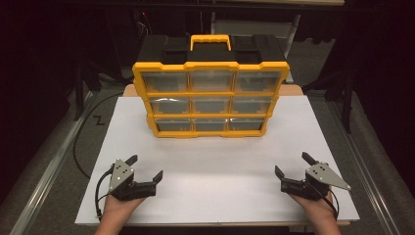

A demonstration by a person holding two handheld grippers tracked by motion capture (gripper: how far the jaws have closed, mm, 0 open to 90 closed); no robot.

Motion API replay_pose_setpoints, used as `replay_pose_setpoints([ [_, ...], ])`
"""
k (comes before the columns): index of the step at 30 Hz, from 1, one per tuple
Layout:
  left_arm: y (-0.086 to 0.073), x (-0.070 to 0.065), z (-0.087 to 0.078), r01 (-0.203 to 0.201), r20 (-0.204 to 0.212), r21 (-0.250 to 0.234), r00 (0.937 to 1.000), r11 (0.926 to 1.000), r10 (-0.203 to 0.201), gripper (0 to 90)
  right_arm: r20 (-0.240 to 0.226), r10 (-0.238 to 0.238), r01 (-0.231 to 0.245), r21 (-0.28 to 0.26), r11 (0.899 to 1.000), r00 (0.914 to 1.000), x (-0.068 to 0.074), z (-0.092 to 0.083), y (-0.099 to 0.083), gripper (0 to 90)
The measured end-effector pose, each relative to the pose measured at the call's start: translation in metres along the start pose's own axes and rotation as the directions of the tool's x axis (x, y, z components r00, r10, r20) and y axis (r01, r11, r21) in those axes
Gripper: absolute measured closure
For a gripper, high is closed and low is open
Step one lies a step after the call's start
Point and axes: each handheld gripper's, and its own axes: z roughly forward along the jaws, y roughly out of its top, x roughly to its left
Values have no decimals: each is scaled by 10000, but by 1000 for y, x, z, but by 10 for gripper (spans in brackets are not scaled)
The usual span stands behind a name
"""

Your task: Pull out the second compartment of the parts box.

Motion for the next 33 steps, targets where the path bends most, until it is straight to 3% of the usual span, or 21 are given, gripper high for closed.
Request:
replay_pose_setpoints([
  [6,0,2,2,57,8,-72,10000,10000,-57,3,172,-19,18,62,10000,9998,0,0,-1,10],
  [18,-2,3,-1,-11,136,28,9999,10000,11,3,56,-60,59,267,9996,10000,4,12,1,11],
  [22,-3,5,-1,60,19,41,10000,10000,-61,3,55,170,-171,191,9997,9998,6,20,8,11],
  [33,-2,4,-5,-10,-55,-181,10000,9998,9,3,-301,-421,445,846,9954,9987,25,59,15,10],
])
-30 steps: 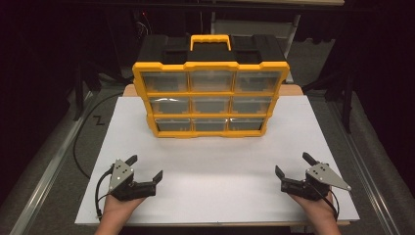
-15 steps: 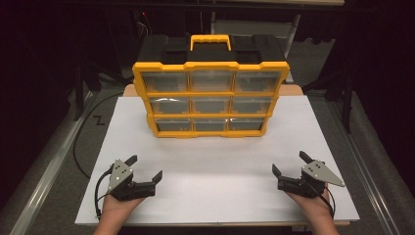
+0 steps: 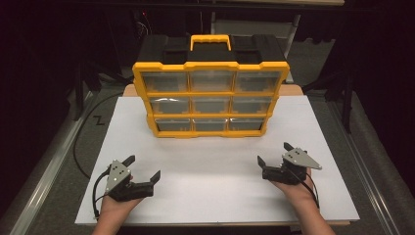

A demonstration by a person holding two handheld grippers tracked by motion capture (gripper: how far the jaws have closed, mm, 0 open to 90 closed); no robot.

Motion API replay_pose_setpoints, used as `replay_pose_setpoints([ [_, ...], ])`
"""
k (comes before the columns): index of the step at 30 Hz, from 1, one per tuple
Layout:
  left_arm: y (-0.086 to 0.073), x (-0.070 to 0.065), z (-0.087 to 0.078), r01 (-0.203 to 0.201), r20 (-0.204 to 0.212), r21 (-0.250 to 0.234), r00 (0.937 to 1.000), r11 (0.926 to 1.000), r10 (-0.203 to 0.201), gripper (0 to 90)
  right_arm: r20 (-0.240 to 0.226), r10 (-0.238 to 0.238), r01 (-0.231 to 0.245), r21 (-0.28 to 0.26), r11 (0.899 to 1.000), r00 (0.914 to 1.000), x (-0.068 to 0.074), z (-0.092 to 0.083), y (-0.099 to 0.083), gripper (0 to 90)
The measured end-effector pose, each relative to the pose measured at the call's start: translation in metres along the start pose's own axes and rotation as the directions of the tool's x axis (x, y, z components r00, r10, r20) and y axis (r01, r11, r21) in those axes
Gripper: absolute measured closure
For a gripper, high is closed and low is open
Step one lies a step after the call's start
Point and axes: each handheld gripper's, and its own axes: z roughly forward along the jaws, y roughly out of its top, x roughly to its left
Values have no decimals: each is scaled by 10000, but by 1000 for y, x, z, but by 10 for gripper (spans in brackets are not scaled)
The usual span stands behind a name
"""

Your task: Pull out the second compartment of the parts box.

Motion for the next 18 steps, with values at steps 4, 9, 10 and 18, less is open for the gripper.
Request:
replay_pose_setpoints([
  [4,-1,0,-1,10,-9,19,10000,10000,-10,3,-21,-125,125,52,9999,9999,5,9,3,10],
  [9,-3,2,1,127,-102,88,9999,9999,-127,3,141,-337,338,-55,9994,9993,8,26,12,10],
  [10,-3,1,1,80,-136,94,9999,9999,-79,3,161,-292,292,-23,9996,9994,10,29,12,10],
  [18,-6,-3,6,-40,-246,247,9997,9997,47,3,295,-731,728,122,9973,9969,12,48,16,11],
])
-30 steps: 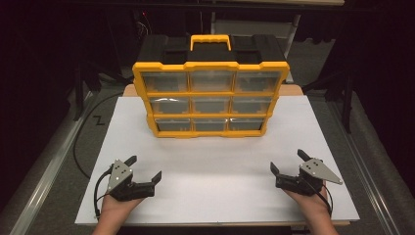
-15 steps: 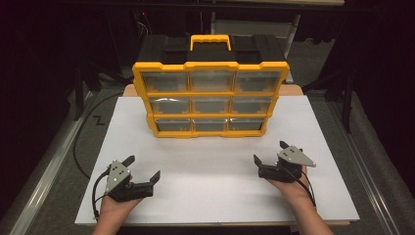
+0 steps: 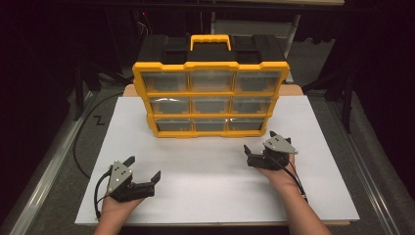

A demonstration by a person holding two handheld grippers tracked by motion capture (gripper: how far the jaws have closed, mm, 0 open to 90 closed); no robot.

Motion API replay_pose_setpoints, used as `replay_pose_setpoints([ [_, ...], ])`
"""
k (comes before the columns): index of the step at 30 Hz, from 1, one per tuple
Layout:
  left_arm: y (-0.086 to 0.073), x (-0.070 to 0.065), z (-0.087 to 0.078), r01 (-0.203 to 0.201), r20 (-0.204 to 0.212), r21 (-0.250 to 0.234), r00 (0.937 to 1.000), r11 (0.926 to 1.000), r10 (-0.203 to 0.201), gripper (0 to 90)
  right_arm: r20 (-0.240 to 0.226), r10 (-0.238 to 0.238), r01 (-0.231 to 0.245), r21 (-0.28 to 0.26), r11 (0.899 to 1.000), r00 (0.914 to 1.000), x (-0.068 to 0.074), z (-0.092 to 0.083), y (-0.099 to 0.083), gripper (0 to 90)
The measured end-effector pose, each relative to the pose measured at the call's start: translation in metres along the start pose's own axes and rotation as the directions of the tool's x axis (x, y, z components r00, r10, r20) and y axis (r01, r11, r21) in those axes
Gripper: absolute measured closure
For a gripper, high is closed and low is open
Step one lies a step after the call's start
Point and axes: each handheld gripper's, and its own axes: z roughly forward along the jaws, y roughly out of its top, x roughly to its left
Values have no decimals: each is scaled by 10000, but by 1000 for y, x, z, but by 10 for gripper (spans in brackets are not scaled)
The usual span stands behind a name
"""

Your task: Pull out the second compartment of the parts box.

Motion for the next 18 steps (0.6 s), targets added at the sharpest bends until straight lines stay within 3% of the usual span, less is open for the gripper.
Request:
replay_pose_setpoints([
  [6,0,1,-2,13,-20,-73,10000,10000,-14,3,76,-56,55,87,9999,10000,1,-6,-2,11],
  [18,1,0,-7,-164,-134,-216,9998,9996,161,3,471,-986,971,331,9947,9940,-3,-22,-11,11],
])
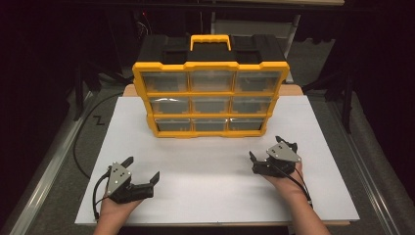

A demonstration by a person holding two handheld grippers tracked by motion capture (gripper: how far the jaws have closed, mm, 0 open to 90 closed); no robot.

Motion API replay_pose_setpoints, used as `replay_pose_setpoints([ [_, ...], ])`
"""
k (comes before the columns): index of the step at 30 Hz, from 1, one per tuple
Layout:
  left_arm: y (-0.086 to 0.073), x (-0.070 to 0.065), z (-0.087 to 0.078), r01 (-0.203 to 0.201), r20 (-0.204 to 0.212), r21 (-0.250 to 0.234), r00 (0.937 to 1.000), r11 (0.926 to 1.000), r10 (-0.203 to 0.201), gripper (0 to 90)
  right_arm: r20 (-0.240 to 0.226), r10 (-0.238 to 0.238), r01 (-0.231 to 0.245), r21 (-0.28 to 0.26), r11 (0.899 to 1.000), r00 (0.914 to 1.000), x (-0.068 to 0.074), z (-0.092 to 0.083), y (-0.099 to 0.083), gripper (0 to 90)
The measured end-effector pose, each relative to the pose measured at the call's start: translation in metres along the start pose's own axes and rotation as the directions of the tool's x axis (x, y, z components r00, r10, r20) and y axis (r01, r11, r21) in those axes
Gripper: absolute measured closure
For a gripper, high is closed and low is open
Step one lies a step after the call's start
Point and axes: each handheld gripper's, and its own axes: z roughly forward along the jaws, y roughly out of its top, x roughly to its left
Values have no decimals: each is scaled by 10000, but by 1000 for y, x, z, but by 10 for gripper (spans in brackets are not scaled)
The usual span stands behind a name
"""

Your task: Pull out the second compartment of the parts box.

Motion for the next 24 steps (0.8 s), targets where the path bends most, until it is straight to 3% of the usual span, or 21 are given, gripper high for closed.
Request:
replay_pose_setpoints([
  [10,-1,1,1,72,19,-12,10000,10000,-72,3,128,-377,372,362,9987,9992,-3,3,-6,11],
  [12,-1,0,1,56,45,-11,10000,10000,-56,3,113,-782,778,329,9964,9969,0,3,-5,10],
  [16,-1,1,1,72,27,-28,10000,10000,-72,3,73,-1040,1037,371,9939,9945,5,4,-5,11],
  [21,-2,1,1,88,13,-27,10000,10000,-88,3,100,-1640,1633,512,9853,9864,9,4,-5,11],
  [24,-2,1,1,82,22,-24,10000,10000,-82,3,212,-2224,2209,562,9737,9747,12,4,-4,10],
])
